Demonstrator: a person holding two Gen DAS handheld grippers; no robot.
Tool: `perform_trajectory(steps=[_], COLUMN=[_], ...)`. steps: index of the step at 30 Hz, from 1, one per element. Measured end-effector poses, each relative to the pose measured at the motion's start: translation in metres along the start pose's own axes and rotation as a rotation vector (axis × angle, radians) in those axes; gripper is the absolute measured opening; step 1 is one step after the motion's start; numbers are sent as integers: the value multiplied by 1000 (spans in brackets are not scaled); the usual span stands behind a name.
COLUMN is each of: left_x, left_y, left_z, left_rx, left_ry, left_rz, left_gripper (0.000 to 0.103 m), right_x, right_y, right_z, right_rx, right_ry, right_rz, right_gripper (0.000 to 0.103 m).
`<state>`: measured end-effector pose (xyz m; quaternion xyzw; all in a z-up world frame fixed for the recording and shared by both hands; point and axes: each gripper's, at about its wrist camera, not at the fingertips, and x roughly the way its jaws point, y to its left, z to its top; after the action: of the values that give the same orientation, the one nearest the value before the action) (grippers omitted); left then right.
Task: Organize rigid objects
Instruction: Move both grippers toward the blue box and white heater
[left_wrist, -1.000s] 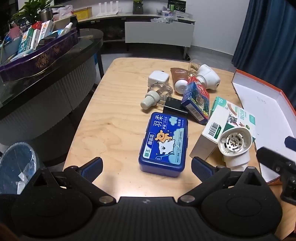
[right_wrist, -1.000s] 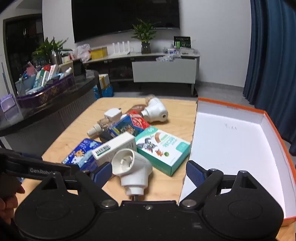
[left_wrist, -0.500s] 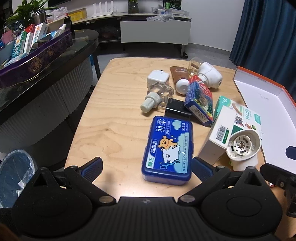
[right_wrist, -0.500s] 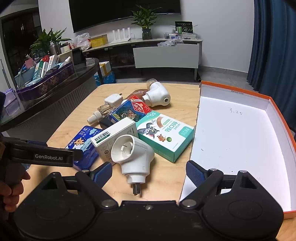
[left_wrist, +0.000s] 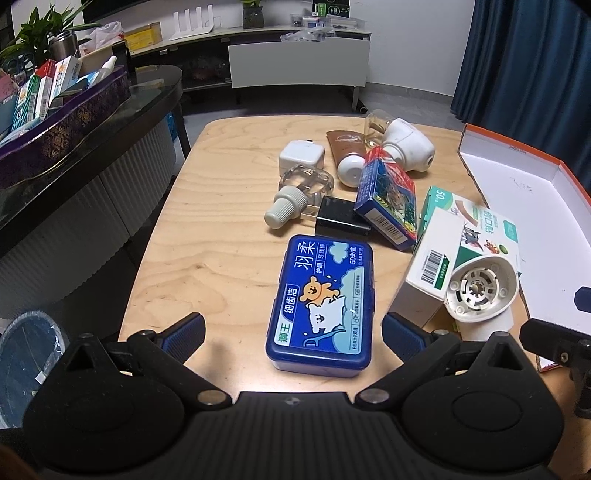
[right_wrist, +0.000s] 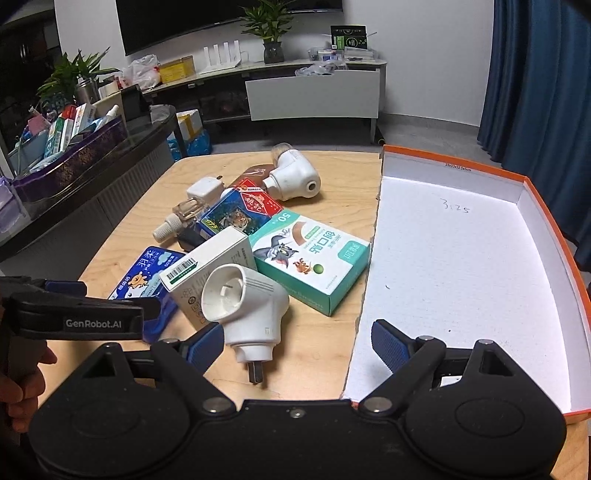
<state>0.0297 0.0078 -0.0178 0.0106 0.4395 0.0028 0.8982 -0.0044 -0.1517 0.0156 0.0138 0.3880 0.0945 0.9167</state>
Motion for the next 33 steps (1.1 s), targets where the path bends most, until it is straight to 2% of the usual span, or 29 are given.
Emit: perform_trajectory(steps=[33], left_x=[17], left_y=[-4], left_z=[6], left_rx=[37], left_ry=[0], left_rz=[15], left_gripper=[103], right_x=[4], right_y=[0], right_z=[1], right_rx=[-11], right_ry=[20], right_rz=[9], right_gripper=[102])
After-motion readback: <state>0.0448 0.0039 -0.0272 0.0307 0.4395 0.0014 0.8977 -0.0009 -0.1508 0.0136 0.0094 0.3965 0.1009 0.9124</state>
